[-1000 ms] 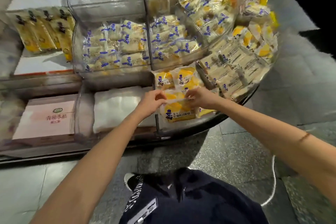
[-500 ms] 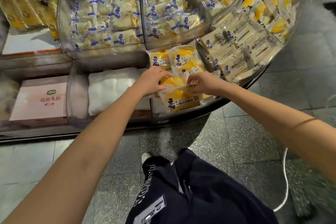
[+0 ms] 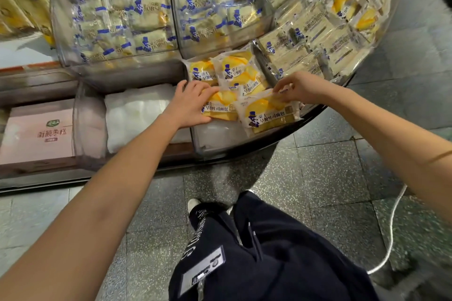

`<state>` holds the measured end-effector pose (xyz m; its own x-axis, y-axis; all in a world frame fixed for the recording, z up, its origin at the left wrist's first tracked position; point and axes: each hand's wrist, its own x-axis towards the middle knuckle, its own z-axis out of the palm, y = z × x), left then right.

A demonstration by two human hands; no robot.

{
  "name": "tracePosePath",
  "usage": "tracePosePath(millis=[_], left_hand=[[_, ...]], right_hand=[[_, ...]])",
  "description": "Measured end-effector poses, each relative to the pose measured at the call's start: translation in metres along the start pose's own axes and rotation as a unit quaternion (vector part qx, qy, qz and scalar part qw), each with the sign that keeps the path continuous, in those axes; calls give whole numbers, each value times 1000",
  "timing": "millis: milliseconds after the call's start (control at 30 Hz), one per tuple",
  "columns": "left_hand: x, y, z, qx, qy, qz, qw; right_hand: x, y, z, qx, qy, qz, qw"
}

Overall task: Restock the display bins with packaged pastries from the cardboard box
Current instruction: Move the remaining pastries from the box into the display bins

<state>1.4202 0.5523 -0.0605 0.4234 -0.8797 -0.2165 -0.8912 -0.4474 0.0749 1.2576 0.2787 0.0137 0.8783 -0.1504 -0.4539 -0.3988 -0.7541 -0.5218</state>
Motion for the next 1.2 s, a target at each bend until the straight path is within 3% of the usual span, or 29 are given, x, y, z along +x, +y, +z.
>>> tracePosePath(millis=[267, 467, 567, 633, 767, 933, 1200], left_hand=[[8, -2, -12, -7, 62, -128, 990], [6, -15, -20, -121, -25, -117, 985], [-14, -13, -13, -267, 87, -131, 951], [-31, -6, -4, -275, 139, -129, 943], [-47, 10, 11, -204, 32, -84, 975], [-42, 16, 12, -178, -36, -82, 980], [-43, 19, 18, -113, -56, -54, 990]], right_hand=[[0, -2, 12, 108, -32, -20, 993], [19, -24, 41, 181, -14, -30, 983], [30, -37, 60, 142, 29, -47, 988], [36, -44, 69, 111, 54, -58, 991], [45, -51, 83, 35, 72, -85, 993], [41, -52, 92, 11, 110, -124, 986], [44, -54, 99, -35, 108, -155, 981]])
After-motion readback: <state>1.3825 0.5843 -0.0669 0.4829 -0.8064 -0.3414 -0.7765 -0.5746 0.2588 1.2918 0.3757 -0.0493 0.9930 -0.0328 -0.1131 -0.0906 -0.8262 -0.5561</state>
